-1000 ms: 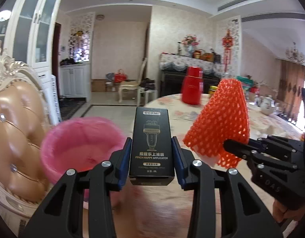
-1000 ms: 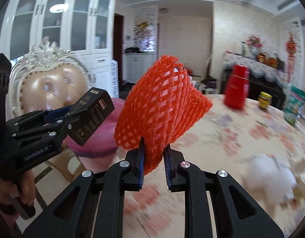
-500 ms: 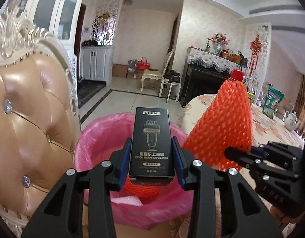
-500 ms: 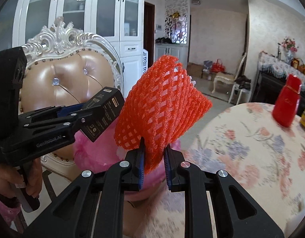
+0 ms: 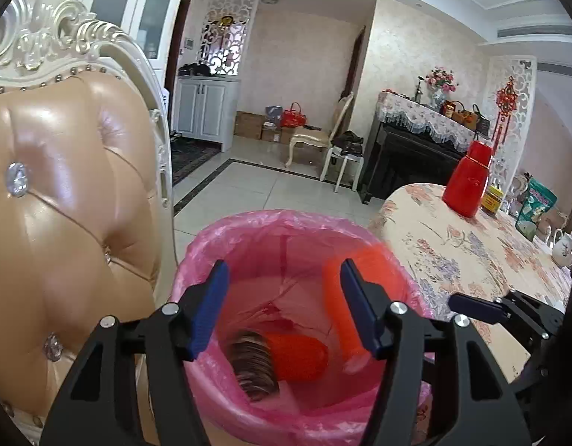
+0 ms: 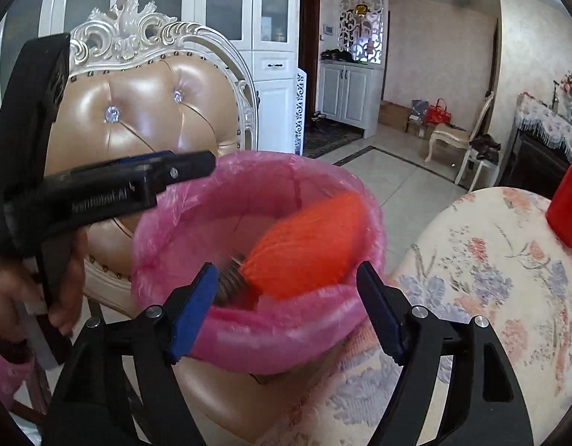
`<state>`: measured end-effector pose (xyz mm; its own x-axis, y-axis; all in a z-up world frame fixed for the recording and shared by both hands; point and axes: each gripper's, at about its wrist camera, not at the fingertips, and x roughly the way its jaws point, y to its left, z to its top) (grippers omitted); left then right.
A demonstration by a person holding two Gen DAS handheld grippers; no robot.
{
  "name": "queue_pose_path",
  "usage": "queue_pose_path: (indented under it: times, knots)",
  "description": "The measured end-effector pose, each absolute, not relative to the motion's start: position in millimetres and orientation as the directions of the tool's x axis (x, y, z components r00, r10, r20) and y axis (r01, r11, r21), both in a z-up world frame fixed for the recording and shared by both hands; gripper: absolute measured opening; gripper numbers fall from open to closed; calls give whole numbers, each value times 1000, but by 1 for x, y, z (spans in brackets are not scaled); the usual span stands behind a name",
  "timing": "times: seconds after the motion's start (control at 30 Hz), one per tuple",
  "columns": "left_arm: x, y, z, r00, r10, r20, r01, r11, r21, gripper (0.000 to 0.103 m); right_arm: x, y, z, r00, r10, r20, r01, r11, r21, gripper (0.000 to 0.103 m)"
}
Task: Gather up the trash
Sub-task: 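Move both open tools back over the table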
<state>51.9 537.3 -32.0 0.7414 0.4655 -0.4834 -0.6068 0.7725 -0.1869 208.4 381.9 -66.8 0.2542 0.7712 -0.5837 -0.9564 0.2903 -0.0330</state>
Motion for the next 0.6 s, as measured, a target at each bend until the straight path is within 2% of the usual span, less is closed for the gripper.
queue_pose_path:
  times: [0.1,0.17,0.27,0.37,0.6]
  knots:
    - [43,527,-28,743,482,-465,-615,765,-189,69,208,361,-66,261,778,-572,-952,306,-19,73]
    - [37,515,-23,741,500,-448,-624,759,-186,83,209,342,-64,279,781,-559,-945,327,-15,73]
    - [29,486,-18,739,535,-410,-636,754,-164,94,209,304,-60,331,776,-536,-923,383,-15,73]
    - [31,451,-17,749,532,-395,-617,777,-124,98,210,266,-57,380,762,-525,-896,445,-3,73]
    - [59,367,-22,803,432,-411,-508,856,-93,98,219,166,-58,521,671,-527,-791,612,-3,76]
